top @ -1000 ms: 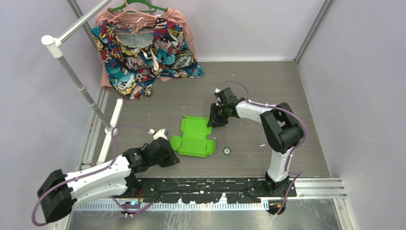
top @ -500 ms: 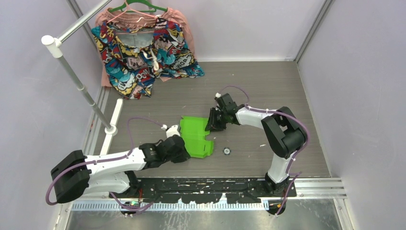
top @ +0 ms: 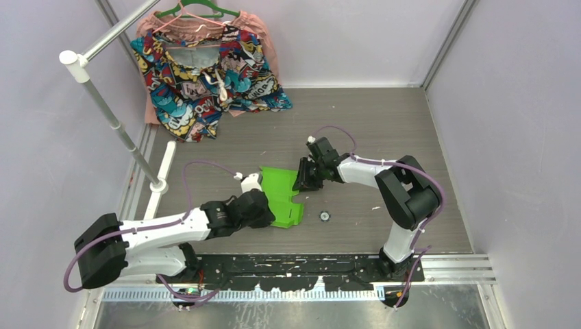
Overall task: Fold the paper box
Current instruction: Fold the paper box at the center of the board.
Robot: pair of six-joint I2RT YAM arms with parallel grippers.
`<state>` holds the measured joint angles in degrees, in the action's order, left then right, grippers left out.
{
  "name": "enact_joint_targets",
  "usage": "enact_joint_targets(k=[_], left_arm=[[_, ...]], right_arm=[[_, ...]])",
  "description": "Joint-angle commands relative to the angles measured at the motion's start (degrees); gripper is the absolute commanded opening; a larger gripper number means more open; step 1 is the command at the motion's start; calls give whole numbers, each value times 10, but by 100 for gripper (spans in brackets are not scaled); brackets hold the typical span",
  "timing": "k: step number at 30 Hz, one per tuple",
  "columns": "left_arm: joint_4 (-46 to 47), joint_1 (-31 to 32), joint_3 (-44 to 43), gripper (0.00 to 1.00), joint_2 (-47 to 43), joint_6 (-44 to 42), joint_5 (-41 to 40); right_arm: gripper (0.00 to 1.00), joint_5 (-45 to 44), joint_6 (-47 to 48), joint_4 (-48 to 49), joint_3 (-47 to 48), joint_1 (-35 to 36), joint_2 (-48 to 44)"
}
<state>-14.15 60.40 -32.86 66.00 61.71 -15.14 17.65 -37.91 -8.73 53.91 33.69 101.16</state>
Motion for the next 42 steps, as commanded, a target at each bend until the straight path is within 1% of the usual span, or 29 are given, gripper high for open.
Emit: enact_joint_targets(k=[1,6,11,18,26,31,35,42], left_arm=[[-45,27,-7,0,-32,2,-30],[-73,53,19,0,-71,24,-51],[-88,71,31,0,-90,36,-57],[-71,93,48,0,-55,52,-59],[-52,95,49,0,-20,52,-68],[-64,95,36,1,-9,44,-102],[-82,94,13,6,2,32,-137],[-99,94,-29,8,18,11,-158]], right_arm=[[33,-18,-2,-9,-10,4,-8],[33,-18,-2,-8,-9,4,-5],[33,-18,-3,-10,-7,4,-2],[33,-19,-6,-14,-4,4,-4],[33,-17,-8,-14,-5,5,-4],[33,-17,-10,-12,-10,6,-4],[32,-19,-13,-9,-14,11,-4],[31,-23,-15,-9,-18,19,-5]])
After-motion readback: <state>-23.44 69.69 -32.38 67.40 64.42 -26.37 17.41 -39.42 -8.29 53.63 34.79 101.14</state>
